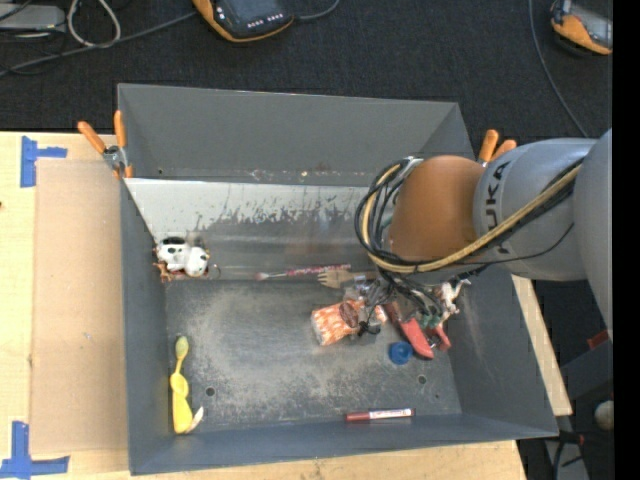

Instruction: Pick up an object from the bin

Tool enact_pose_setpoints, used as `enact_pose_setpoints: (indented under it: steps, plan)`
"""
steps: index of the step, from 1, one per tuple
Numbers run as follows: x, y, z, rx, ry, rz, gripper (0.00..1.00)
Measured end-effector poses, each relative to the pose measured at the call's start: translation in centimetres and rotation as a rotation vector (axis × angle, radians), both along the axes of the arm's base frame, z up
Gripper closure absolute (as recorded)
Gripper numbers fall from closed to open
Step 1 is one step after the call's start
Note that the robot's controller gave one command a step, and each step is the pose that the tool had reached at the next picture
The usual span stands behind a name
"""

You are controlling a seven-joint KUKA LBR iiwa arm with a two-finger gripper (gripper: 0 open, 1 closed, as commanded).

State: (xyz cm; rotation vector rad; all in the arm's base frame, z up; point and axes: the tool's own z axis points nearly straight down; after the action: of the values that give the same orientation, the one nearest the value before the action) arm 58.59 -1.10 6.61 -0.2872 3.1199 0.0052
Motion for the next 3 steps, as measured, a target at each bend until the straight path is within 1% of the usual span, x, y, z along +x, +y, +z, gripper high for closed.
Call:
enact_pose_setpoints:
  steps: [1, 2, 3]
  plan:
    - [-0.2, 0.1, 3.3, 0.000, 0.006, 0.000, 1.00]
    - [-0.1, 0.1, 5.4, 0.000, 0.003, -0.001, 1.00]
    - [-0.2, 0.1, 7.2, 0.000, 0.005, -0.001, 1.00]
